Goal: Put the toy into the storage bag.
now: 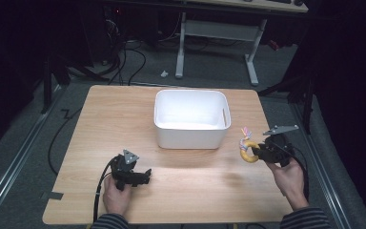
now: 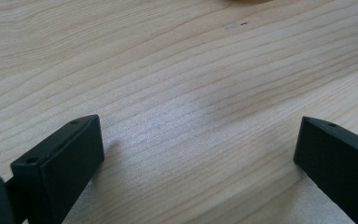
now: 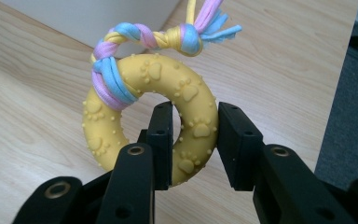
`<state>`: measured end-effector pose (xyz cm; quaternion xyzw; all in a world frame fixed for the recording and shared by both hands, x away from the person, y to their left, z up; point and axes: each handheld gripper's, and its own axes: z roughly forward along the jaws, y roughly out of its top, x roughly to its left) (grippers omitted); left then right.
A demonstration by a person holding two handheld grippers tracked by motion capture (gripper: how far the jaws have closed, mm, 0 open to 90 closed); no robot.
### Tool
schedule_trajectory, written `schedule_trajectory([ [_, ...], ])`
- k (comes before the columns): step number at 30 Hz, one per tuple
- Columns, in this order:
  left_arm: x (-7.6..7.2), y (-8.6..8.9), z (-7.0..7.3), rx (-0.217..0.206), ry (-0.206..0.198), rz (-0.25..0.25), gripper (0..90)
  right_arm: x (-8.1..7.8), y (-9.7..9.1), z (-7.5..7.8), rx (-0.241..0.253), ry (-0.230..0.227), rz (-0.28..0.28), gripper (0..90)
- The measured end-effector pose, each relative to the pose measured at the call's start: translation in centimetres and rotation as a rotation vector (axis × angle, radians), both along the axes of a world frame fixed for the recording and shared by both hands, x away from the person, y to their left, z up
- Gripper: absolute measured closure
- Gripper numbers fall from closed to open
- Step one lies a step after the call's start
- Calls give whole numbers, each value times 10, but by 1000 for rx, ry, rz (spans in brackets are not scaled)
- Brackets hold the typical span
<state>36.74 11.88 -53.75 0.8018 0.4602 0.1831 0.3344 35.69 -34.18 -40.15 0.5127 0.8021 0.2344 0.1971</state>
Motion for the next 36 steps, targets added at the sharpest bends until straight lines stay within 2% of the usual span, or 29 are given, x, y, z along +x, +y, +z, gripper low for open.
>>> schedule_trajectory([
  [4, 0, 0, 0, 0, 0, -1, 17, -5, 5, 11, 17, -26, 22, 677],
  [9, 0, 0, 0, -1, 0, -2, 17, -11, 18, 25, 2, -63, 64, 677],
  [14, 0, 0, 0, 0, -1, -2, 17, -11, 28, 37, 11, -73, 91, 677],
  [19, 0, 0, 0, 0, 0, -3, 17, -8, 35, 51, 45, -88, 130, 678],
  [24, 0, 0, 0, 0, 0, -4, 17, -1, 45, 62, 35, -98, 153, 679],
  [36, 0, 0, 0, 1, 0, -6, 17, 24, 62, 76, 20, -69, 175, 679],
])
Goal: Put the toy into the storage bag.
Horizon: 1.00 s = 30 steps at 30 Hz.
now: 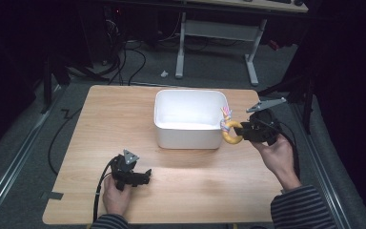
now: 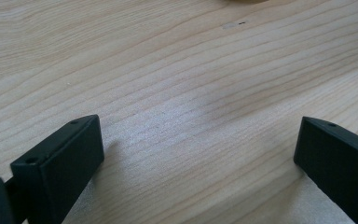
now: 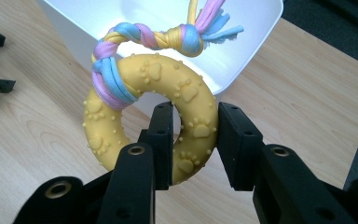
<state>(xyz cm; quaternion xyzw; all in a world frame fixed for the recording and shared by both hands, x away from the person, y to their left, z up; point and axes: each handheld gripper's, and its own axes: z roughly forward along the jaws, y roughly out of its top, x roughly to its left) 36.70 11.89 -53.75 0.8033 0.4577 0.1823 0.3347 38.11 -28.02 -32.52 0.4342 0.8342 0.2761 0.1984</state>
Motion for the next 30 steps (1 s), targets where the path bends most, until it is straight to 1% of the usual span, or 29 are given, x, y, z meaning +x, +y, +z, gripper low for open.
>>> schedule_trajectory([
  [3, 0, 0, 0, 1, 0, -1, 17, 6, 3, 3, -7, -4, -1, 679],
  [7, 0, 0, 0, -1, 1, -1, 17, 15, 8, 6, 1, -14, 0, 679],
  [12, 0, 0, 0, -1, 1, -1, 17, 29, 15, 6, 8, -3, -3, 679],
  [13, 0, 0, 0, -1, 1, -1, 17, 29, 15, 6, 8, -3, -3, 679],
  [14, 0, 0, 0, -1, 1, -1, 17, 35, 18, 6, 7, -1, -4, 679],
  [18, 0, 0, 0, -1, 1, -1, 17, 40, 21, 7, 16, 7, -7, 679],
  [19, 0, 0, 0, -1, 1, -1, 17, 43, 23, 8, 19, 7, -10, 679],
  [25, 0, 0, 0, -1, 2, -2, 17, 54, 30, 11, 10, 17, -15, 679],
  [27, 0, 0, 0, 0, 3, -3, 17, 59, 33, 11, 15, 23, -20, 679],
  [28, 0, 0, 0, 0, 2, -3, 17, 59, 33, 11, 15, 23, -20, 679],
  [29, 0, 0, 0, -1, 1, -2, 17, 65, 35, 9, 10, 27, -26, 679],
  [30, 0, 0, 0, -1, 1, -2, 17, 67, 35, 9, 12, 29, -29, 679],
])
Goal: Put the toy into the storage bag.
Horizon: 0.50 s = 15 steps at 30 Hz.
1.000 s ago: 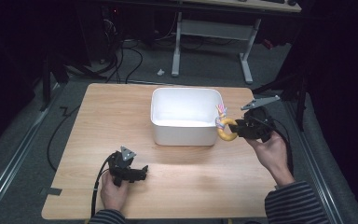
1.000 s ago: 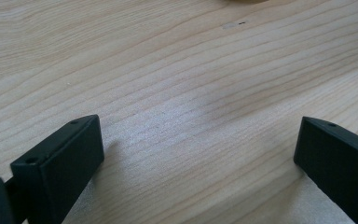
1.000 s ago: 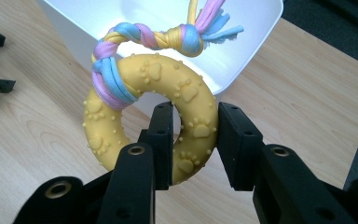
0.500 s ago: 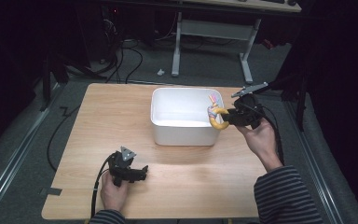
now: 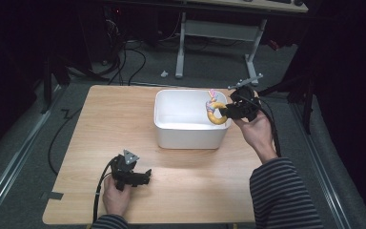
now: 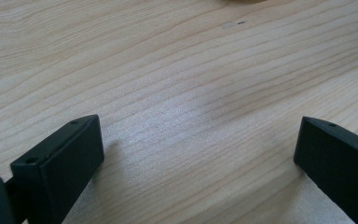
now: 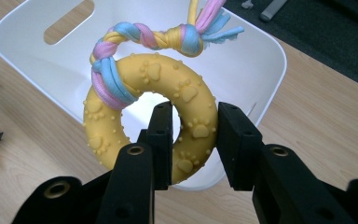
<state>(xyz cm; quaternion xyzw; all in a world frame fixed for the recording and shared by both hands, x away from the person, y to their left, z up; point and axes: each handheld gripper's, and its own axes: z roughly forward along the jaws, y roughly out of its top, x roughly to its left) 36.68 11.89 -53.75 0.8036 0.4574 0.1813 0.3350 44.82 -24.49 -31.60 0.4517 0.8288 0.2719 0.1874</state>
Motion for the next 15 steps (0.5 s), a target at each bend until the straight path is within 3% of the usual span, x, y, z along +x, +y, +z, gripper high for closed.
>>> schedule_trajectory([
  [10, 0, 0, 0, -1, 0, 0, 17, 19, 5, 0, 24, 17, -30, 680],
  [15, 0, 0, 0, -2, 0, 1, 17, 26, 11, -3, 13, 27, -37, 679],
])
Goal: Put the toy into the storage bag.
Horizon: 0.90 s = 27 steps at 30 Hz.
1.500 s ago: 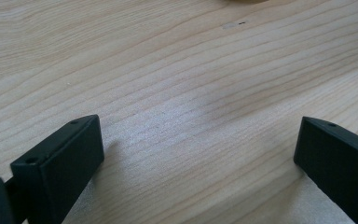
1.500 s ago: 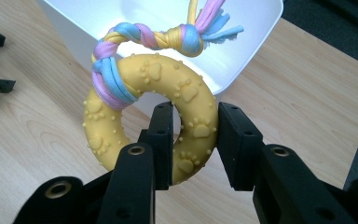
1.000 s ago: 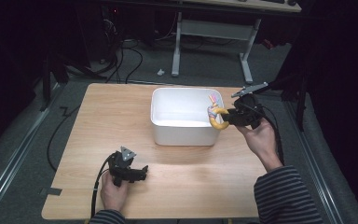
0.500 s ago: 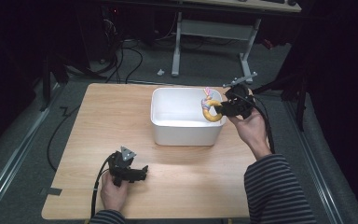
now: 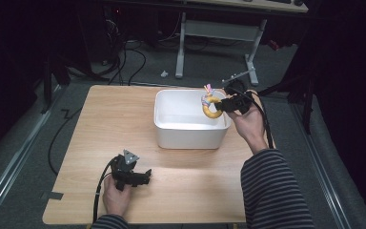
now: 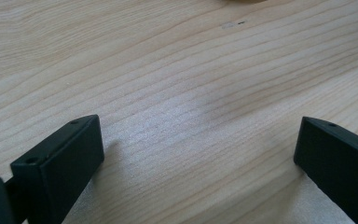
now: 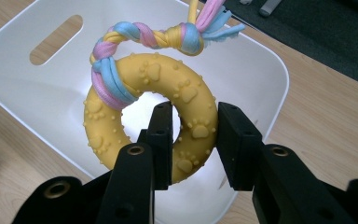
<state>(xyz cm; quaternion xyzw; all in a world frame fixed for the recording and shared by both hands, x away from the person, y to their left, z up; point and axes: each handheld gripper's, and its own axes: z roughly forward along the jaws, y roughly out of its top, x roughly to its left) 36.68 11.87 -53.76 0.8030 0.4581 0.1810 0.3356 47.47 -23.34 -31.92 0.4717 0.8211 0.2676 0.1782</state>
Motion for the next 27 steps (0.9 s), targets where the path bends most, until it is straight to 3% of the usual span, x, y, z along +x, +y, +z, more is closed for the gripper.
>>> schedule_trajectory([
  [27, 0, 0, 0, 1, 0, 0, 17, 26, 24, -36, -49, 77, -5, 683],
])
